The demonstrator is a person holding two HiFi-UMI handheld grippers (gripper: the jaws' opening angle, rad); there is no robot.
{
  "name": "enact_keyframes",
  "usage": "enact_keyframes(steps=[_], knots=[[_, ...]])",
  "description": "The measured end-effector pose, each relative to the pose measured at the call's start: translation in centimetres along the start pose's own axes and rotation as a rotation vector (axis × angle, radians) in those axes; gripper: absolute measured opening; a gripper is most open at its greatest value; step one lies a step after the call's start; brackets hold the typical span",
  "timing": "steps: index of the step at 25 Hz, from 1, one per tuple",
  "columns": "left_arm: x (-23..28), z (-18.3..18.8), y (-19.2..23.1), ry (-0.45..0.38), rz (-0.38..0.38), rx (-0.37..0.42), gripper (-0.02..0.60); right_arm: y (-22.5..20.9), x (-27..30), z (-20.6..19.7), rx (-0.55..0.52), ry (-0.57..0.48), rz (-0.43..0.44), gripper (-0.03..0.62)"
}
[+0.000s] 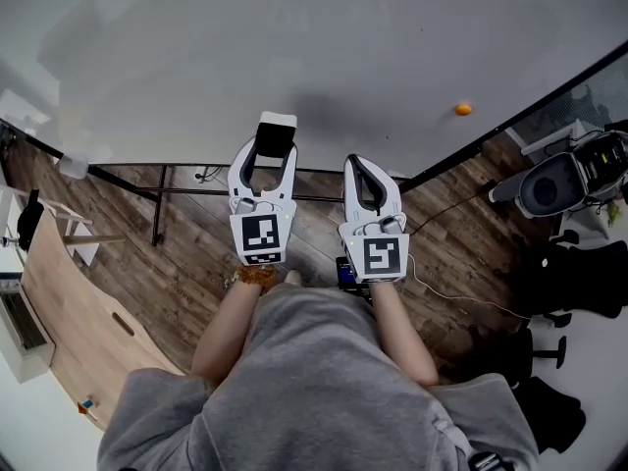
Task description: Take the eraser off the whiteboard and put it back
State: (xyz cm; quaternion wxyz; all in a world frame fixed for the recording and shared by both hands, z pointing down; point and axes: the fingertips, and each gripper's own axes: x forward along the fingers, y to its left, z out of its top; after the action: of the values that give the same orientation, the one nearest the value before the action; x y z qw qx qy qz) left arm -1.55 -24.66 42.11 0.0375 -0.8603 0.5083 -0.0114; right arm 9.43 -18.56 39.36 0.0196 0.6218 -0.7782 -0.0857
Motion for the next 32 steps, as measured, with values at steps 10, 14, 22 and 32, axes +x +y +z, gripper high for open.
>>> enact_keyframes(steps=[10,14,22,32], knots=[[1.7,-0.2,-0.1,-0.002,-0.002,-0.016,0.233,-0.9,0.9,0.1,-0.018,-0.002,-0.001,0.011],[2.4,-0.1,-0.1,-0.005,-0.001,-0.025,0.233,-1.3,1.0,0.0,-0.019,0.004,-0.002,0.011],[3.6,0.0,-0.7,0.002,-0.002,-0.035,0.233,-2.7,1.3,0.0,-0.021,0.013,-0.005,0.011],[4.2,-0.1,-0.7,0.006,0.013,-0.032,0.235,-3.0,1.2,0.0,-0.025,0.014,-0.01,0.011]])
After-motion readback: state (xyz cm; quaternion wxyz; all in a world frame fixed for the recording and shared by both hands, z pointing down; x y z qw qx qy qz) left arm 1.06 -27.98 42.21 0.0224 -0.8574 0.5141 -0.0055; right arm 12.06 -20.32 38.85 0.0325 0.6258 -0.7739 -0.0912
